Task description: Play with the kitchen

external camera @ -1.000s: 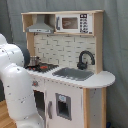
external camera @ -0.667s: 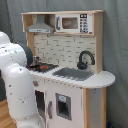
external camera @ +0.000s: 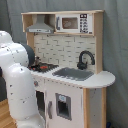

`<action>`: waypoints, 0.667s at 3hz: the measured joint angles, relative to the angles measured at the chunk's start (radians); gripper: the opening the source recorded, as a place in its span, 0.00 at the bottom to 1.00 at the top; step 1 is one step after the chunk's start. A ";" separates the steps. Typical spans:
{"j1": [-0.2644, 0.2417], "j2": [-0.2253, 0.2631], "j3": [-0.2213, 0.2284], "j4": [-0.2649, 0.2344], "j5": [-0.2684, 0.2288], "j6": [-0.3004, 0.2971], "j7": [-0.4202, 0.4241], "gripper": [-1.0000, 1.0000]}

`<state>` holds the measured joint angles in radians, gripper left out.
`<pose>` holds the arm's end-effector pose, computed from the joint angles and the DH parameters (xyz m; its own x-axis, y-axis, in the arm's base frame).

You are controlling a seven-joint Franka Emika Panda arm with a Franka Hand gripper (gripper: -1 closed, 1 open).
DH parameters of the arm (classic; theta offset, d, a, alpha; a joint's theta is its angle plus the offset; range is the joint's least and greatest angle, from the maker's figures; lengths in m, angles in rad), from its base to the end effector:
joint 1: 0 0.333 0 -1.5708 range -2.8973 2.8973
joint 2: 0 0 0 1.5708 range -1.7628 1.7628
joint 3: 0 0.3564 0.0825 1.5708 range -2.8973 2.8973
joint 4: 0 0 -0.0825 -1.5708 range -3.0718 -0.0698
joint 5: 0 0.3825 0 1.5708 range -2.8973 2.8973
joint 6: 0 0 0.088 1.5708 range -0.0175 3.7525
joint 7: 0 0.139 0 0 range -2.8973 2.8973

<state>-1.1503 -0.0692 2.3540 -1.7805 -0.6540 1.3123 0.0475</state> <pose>0.2611 0.4426 0.5383 0.5171 0.7540 -0.4050 0.7453 -0.1640 0.6463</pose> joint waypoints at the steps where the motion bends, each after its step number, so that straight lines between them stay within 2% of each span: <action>1: -0.021 0.010 -0.003 -0.018 0.100 0.000 0.011 1.00; 2: -0.049 0.062 -0.008 -0.090 0.163 0.020 0.009 1.00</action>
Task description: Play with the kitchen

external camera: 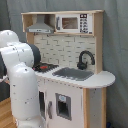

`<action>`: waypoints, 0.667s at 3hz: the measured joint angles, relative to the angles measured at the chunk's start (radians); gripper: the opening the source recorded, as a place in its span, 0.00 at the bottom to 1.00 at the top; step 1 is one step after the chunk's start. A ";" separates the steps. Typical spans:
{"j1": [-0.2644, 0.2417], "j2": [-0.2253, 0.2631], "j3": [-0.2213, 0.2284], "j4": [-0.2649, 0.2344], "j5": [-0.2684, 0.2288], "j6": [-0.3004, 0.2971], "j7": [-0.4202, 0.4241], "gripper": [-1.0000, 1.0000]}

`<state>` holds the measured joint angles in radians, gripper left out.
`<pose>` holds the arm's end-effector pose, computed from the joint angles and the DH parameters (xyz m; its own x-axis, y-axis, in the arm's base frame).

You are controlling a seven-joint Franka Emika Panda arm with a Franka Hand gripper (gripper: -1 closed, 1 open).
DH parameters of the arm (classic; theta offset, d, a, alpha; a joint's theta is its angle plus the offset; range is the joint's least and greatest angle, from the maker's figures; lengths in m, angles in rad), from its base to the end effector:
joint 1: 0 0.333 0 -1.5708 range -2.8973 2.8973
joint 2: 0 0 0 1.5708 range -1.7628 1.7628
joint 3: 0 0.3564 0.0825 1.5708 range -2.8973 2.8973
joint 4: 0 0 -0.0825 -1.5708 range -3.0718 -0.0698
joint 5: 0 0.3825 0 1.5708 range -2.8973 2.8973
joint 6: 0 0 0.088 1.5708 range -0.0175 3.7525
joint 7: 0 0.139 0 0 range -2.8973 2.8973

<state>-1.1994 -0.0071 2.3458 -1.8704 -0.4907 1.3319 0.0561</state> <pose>0.2650 0.4101 0.5064 0.5073 0.7264 -0.4637 0.8327 -0.2746 0.4808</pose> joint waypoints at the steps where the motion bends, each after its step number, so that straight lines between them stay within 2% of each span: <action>1: -0.017 0.061 -0.002 -0.081 0.007 0.045 -0.013 1.00; 2: -0.021 0.119 -0.010 -0.152 0.007 0.093 -0.038 1.00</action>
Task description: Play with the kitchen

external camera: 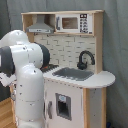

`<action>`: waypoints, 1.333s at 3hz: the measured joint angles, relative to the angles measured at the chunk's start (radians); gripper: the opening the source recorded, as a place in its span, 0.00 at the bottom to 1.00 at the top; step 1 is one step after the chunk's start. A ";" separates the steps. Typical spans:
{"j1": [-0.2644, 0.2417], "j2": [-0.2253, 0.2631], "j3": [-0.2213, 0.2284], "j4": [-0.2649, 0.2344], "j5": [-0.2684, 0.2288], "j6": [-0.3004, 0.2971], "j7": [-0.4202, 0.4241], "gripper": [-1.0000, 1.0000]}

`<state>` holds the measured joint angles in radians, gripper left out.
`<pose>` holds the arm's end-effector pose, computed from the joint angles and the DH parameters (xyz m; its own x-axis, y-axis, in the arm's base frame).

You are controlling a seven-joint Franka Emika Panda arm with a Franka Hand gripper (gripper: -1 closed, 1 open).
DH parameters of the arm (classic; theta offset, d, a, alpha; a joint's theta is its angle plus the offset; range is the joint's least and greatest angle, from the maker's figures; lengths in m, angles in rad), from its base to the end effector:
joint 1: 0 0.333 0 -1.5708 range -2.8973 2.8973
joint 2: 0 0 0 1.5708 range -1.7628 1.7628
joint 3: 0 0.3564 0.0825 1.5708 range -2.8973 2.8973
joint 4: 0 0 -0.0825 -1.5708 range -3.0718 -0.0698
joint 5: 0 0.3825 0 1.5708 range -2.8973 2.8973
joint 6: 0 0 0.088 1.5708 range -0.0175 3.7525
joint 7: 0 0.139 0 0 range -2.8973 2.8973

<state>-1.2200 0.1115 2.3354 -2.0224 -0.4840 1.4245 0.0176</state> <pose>0.2722 0.3730 0.4773 0.4236 0.7687 -0.4792 0.8919 -0.2613 0.3691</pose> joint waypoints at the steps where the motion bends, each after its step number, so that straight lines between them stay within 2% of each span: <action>1: 0.000 0.041 -0.012 -0.047 0.000 0.053 -0.059 1.00; 4: 0.000 0.064 -0.100 -0.147 0.003 0.262 -0.278 1.00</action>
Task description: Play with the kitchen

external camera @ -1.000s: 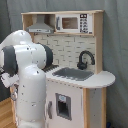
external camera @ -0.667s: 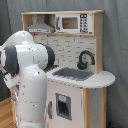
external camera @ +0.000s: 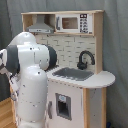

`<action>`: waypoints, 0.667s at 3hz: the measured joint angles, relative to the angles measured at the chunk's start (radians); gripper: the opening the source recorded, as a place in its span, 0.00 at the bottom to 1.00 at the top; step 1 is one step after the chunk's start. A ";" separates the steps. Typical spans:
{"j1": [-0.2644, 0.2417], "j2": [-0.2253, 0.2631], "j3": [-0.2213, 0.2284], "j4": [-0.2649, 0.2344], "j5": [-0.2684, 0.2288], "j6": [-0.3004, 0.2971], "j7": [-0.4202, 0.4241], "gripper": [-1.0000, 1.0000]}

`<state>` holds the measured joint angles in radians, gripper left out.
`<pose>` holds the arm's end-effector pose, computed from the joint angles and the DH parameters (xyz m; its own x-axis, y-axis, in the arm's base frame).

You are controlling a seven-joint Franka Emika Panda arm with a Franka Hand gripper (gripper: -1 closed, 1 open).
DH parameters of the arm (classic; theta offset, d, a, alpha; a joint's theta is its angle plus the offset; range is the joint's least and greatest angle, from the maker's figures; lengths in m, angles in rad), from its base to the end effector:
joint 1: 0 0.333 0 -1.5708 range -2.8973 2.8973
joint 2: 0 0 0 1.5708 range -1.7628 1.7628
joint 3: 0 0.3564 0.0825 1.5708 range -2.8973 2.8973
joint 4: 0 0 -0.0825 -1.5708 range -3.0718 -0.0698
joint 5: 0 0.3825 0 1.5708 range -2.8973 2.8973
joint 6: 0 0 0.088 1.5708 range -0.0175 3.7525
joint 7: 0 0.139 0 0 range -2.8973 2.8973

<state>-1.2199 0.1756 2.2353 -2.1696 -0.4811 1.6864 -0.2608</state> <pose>0.3010 0.3523 0.4312 0.1441 0.8929 -0.4266 0.9812 -0.0730 0.1786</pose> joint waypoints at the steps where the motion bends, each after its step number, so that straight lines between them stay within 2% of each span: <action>1: 0.000 0.004 -0.025 -0.017 0.000 0.081 -0.065 1.00; 2: 0.000 0.005 -0.043 -0.045 0.000 0.169 -0.104 1.00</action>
<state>-1.2199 0.1808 2.1922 -2.2145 -0.4811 1.8555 -0.3644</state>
